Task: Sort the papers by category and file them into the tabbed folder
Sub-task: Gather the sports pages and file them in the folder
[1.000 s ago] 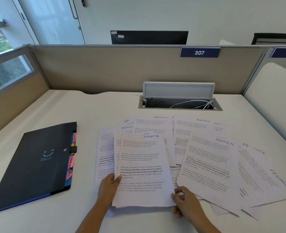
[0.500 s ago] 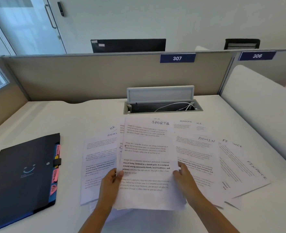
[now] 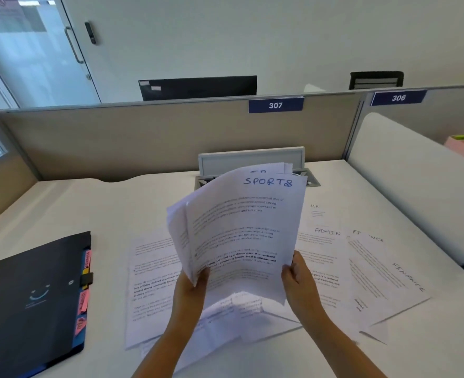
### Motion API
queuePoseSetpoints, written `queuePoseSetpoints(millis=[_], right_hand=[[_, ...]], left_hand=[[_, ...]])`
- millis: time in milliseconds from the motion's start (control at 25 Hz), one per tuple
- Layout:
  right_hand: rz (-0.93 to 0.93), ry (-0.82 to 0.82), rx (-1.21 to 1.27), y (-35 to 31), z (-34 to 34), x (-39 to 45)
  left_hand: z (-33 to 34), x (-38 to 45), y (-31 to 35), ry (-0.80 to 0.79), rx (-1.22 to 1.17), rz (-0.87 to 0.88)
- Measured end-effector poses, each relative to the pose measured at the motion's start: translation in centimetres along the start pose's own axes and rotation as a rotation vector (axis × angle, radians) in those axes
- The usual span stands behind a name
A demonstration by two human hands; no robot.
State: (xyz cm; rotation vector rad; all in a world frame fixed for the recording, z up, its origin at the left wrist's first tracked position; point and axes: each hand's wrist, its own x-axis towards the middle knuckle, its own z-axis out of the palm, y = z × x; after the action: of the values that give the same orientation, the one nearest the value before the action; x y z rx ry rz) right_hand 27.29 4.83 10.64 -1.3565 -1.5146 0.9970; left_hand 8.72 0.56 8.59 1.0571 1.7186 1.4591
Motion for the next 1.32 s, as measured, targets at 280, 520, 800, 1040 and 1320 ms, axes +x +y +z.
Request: queuePoseSetpoints(millis=[280, 520, 800, 1040, 1320], right_hand=[[-0.054, 0.026, -0.005, 0.1, 1.1, -0.9], [0.008, -0.02, 0.128, 1.7, 1.7, -0.6], [-0.087, 0.075, 0.164, 0.2, 2.0, -0.1], [-0.095, 0.085, 0.199, 1.6, 2.1, 0.0], [-0.079, 0.013, 0.108, 3.4, 2.1, -1.3]], left_hand=[[1.2, -0.2, 0.6, 0.003, -0.035, 0.007], [0.1, -0.3, 1.3, -0.019, -0.153, -0.017], [0.4, 0.6, 2.4, -0.053, -0.246, -0.033], [-0.7, 0.8, 1.7, -0.082, -0.264, -0.053], [-0.2, 0.0, -2.5, -0.059, -0.055, -0.184]])
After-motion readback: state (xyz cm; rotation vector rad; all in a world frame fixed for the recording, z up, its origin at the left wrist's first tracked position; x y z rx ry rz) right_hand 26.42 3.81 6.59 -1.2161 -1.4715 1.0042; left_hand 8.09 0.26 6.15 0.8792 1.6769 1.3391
